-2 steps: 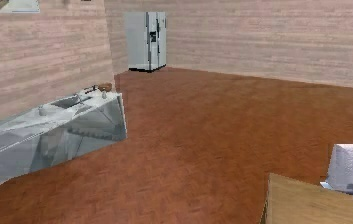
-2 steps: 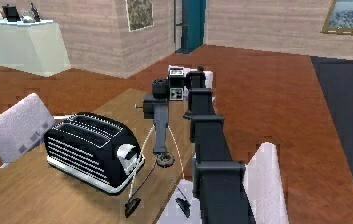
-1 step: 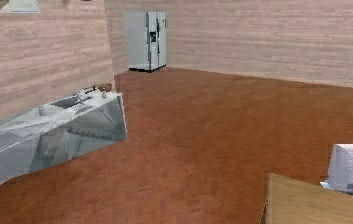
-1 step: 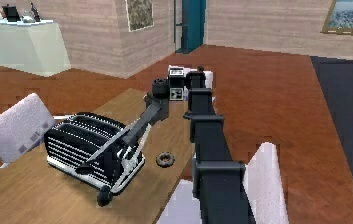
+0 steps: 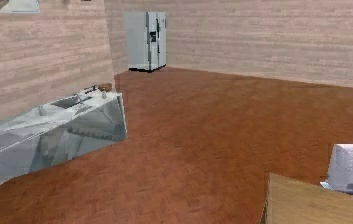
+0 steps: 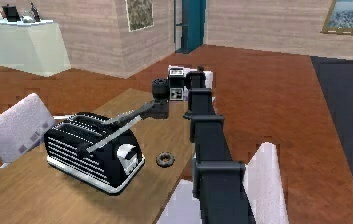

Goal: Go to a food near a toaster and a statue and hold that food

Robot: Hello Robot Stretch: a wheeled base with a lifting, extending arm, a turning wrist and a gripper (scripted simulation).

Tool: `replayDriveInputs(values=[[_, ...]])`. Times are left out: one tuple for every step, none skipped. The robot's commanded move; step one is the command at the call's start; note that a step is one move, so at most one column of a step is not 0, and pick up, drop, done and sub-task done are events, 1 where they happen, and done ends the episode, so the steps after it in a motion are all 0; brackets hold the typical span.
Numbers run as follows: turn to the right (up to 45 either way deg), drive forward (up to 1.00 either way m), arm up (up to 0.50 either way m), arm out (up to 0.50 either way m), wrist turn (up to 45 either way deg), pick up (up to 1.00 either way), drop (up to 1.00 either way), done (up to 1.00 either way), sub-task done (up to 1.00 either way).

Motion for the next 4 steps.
replayDriveInputs(values=[[0.0,0.00,0.00,0.00,45.0,0.00,0.00,0.00,0.00],[0.0,0.00,0.00,0.00,36.0,0.00,0.00,0.00,0.00],[0.0,0.00,-0.30,0.00,0.0,0.00,0.00,0.00,0.00],[0.0,0.00,0.00,0.00,0.0,1.00,0.00,0.00,0.00]])
